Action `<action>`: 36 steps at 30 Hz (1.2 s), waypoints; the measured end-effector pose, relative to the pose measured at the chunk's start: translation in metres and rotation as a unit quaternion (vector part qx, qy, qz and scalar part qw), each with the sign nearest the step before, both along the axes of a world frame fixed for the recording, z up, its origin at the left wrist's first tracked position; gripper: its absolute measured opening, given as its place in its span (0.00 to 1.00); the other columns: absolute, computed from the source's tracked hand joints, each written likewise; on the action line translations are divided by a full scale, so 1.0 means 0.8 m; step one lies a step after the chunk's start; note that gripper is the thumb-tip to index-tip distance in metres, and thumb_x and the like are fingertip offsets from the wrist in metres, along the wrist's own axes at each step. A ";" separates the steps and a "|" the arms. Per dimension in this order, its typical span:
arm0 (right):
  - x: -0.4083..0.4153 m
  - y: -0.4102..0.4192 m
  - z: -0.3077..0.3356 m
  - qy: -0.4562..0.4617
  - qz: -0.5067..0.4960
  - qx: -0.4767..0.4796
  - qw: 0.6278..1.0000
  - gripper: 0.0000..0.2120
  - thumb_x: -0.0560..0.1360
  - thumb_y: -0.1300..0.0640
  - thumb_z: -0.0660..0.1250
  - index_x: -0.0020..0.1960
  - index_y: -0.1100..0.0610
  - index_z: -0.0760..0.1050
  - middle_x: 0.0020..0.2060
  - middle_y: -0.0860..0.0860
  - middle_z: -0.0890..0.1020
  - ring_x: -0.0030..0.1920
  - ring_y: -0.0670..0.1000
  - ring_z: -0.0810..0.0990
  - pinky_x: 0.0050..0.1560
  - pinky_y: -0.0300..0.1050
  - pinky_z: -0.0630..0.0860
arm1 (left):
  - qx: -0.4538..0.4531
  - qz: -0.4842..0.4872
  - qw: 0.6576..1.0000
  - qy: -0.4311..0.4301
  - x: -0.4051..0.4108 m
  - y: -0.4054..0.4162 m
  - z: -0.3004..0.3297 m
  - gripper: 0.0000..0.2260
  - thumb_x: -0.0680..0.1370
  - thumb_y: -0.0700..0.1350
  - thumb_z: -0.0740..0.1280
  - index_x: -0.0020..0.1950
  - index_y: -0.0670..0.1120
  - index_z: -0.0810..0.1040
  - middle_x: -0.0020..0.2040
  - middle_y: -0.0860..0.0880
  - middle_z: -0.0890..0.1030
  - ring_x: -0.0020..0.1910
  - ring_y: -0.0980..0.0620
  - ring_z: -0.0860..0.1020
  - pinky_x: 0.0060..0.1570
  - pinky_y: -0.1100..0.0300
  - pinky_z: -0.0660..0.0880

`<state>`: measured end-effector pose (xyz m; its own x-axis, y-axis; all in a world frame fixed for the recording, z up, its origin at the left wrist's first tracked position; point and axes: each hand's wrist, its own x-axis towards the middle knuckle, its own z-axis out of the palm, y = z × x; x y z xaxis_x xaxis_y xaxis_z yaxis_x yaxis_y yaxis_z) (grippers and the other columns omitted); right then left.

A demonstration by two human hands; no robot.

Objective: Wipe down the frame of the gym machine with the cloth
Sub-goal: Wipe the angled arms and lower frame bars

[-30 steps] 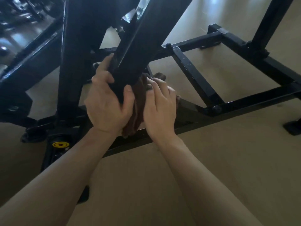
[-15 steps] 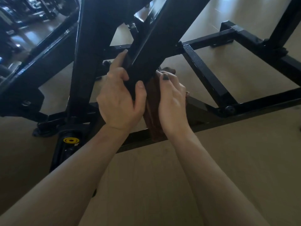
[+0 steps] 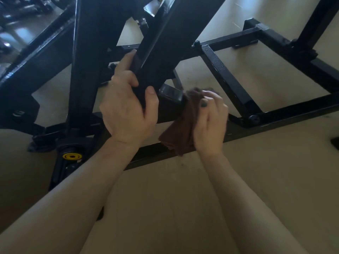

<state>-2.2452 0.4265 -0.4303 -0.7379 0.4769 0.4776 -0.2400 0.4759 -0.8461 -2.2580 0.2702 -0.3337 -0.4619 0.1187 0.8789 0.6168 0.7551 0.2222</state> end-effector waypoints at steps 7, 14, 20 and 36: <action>-0.012 0.102 -0.046 -0.225 -0.030 -0.152 0.962 0.16 0.76 0.34 0.53 0.42 0.41 0.73 0.53 0.49 0.79 0.55 0.58 0.77 0.64 0.66 0.72 | 0.000 0.022 1.000 -0.020 -0.001 0.002 0.001 0.10 0.80 0.50 0.62 0.55 0.48 0.63 0.65 0.40 0.79 0.51 0.46 0.80 0.44 0.64 0.71; 0.010 0.010 0.042 -0.129 0.060 -0.003 0.990 0.13 0.81 0.34 0.58 0.53 0.40 0.73 0.57 0.39 0.73 0.60 0.49 0.73 0.58 0.50 0.71 | -0.008 0.020 1.000 -0.008 0.000 0.002 0.003 0.10 0.79 0.48 0.63 0.54 0.48 0.62 0.68 0.40 0.78 0.54 0.46 0.81 0.46 0.64 0.71; -0.019 0.088 0.012 -0.227 0.085 -0.021 0.970 0.19 0.83 0.38 0.57 0.50 0.50 0.80 0.53 0.49 0.78 0.54 0.52 0.77 0.54 0.49 0.70 | -0.010 0.011 1.000 0.005 -0.001 0.001 0.002 0.11 0.79 0.47 0.64 0.53 0.48 0.62 0.67 0.40 0.78 0.51 0.46 0.80 0.42 0.60 0.72; -0.003 0.106 -0.034 -0.308 -0.056 -0.105 0.944 0.18 0.84 0.42 0.55 0.59 0.54 0.73 0.66 0.54 0.72 0.56 0.52 0.73 0.60 0.50 0.71 | -0.009 0.025 1.000 -0.003 -0.005 0.001 0.001 0.11 0.78 0.47 0.64 0.52 0.47 0.62 0.66 0.40 0.79 0.51 0.46 0.80 0.47 0.69 0.65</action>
